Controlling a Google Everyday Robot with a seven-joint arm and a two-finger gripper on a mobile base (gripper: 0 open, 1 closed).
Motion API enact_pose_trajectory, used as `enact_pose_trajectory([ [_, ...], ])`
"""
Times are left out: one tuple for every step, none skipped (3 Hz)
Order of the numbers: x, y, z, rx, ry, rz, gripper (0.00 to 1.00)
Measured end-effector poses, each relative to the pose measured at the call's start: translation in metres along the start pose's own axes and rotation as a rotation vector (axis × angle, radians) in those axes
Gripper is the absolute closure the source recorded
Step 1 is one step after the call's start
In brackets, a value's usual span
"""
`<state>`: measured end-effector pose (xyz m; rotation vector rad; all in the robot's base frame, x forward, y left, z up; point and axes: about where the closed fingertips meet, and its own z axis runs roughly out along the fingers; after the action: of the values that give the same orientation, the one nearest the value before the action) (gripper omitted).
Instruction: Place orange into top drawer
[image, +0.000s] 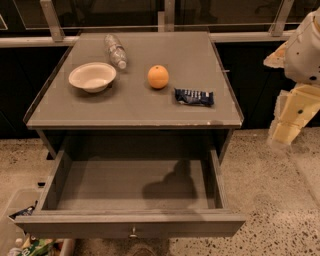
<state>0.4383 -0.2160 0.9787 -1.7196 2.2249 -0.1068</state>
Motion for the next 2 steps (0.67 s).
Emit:
enact_pose_trajectory([
  [-0.001, -0.001, 0.0, 0.006, -0.005, -0.004, 0.0],
  [-0.014, -0.024, 0.013, 0.02, -0.086, -0.033, 0.0],
])
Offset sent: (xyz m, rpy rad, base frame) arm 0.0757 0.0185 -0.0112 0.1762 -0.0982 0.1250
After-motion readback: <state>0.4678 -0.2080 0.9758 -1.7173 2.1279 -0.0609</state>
